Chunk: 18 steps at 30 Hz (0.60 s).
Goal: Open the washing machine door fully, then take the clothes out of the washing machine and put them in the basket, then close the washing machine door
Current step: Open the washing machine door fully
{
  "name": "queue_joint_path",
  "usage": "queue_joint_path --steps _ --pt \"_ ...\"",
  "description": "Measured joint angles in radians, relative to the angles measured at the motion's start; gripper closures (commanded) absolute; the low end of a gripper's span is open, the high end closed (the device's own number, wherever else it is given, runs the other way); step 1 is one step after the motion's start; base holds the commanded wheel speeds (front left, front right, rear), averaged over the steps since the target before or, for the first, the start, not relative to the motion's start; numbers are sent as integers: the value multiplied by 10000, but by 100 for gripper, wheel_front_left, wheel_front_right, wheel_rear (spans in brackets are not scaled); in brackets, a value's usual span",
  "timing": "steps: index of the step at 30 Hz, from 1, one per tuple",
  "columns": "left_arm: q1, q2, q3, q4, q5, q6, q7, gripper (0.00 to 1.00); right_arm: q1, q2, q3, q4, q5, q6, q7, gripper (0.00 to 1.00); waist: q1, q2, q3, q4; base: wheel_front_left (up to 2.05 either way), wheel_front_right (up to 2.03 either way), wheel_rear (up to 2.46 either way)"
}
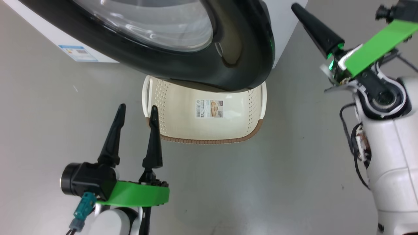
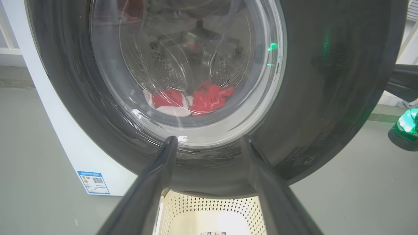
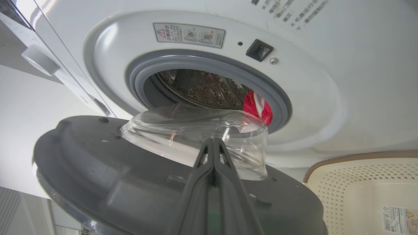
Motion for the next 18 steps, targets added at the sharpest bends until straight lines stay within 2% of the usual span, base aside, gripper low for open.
queue_joint_path --steps 10,18 --pt "-363 -2 -196 0 -77 2 0 0 -953 -27 52 472 1166 0 2243 100 0 0 503 196 0 0 0" --pt "-371 -4 -272 36 -90 21 0 0 -1268 -29 98 663 1925 0 3089 100 0 0 673 315 0 0 0"
